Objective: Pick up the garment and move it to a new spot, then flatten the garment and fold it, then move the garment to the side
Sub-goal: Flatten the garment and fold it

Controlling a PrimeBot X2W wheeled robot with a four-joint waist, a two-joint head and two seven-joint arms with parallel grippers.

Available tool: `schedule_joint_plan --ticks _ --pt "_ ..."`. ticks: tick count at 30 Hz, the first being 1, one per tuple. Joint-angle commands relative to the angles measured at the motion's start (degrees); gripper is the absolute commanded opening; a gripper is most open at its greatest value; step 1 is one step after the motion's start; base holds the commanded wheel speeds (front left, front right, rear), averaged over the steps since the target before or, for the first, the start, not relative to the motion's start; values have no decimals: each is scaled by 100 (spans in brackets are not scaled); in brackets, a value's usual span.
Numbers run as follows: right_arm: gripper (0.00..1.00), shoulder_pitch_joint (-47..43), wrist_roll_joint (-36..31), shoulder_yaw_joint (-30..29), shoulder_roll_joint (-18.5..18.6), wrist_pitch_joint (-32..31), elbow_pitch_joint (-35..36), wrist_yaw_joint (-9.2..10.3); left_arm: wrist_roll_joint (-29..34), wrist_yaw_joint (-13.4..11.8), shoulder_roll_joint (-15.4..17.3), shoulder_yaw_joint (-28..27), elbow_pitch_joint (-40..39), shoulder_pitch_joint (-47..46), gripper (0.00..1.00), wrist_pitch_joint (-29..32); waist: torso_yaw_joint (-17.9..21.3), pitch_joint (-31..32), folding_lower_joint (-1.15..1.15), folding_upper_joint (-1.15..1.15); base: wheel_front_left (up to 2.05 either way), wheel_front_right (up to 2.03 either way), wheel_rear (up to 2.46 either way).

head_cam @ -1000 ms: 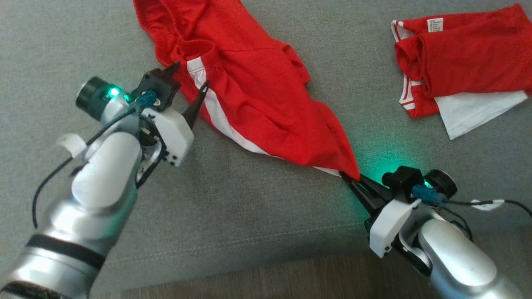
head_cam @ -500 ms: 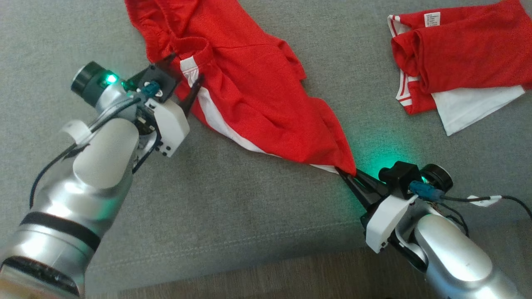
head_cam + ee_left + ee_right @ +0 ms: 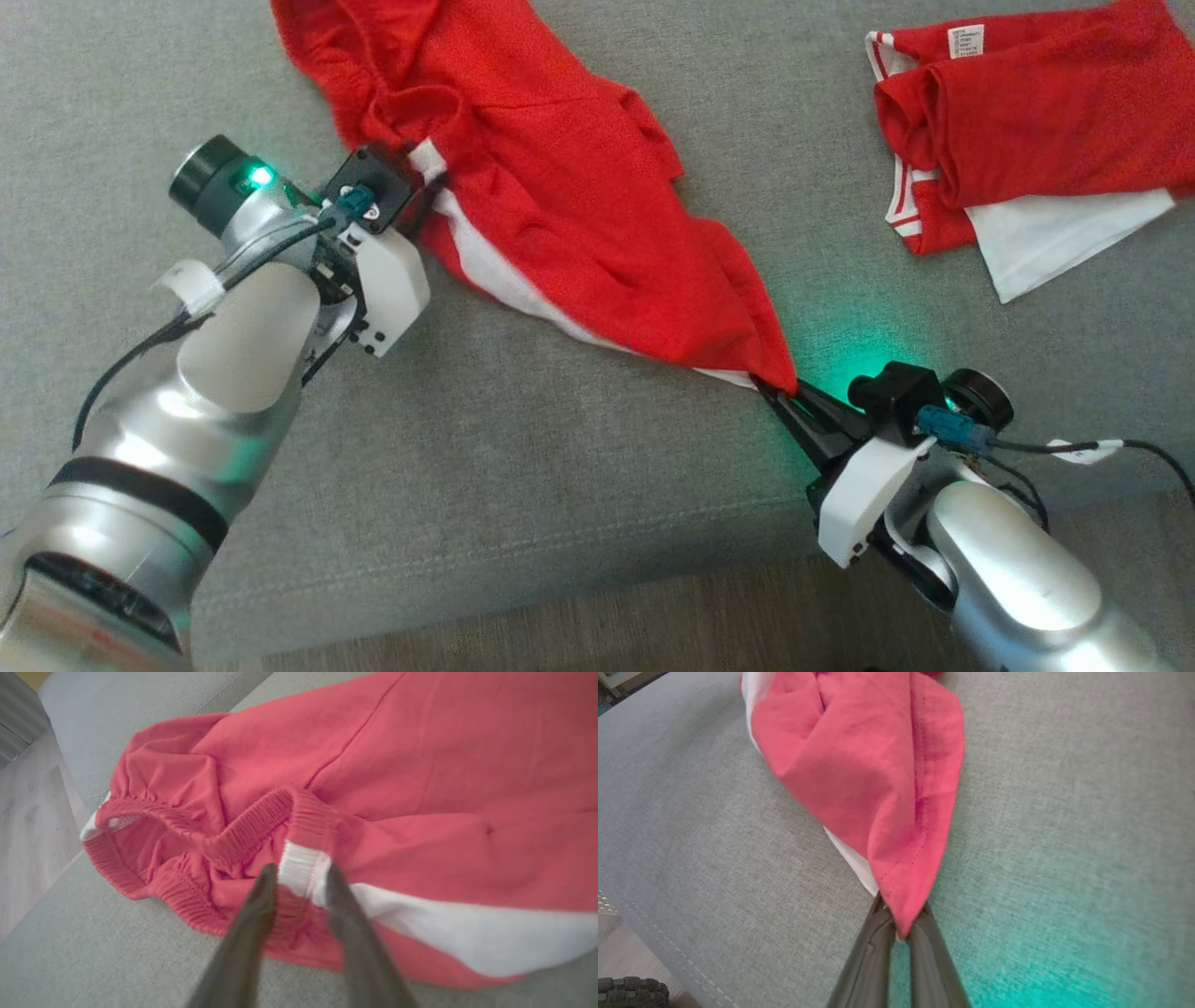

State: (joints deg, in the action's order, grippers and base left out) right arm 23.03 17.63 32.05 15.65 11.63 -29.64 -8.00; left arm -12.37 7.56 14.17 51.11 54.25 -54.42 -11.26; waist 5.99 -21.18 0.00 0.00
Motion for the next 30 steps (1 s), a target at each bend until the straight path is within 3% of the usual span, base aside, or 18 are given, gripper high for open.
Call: schedule_joint_plan --ticks 1,10,19,25,30 --pt "0 -75 -58 51 33 -82 -144 52 -85 -8 142 -101 -62 -356 0 -59 -10 5 0 0 0 0 0" --pt "0 -90 -89 -191 88 -5 -173 52 -498 -8 123 87 -90 -356 0 -217 -218 214 0 0 0 0 0" --pt "0 150 -153 -797 287 192 244 52 -1246 -9 205 -392 -592 55 0 -317 -635 827 0 0 0 0 0" --pt "0 724 -224 -941 507 160 776 52 -2027 -93 427 -982 -1555 386 0 -139 -884 1402 0 0 0 0 0" --pt "0 1215 -61 -885 699 -42 1045 52 -2528 -363 622 -1383 -2693 678 0 182 -1014 1788 0 0 0 0 0"
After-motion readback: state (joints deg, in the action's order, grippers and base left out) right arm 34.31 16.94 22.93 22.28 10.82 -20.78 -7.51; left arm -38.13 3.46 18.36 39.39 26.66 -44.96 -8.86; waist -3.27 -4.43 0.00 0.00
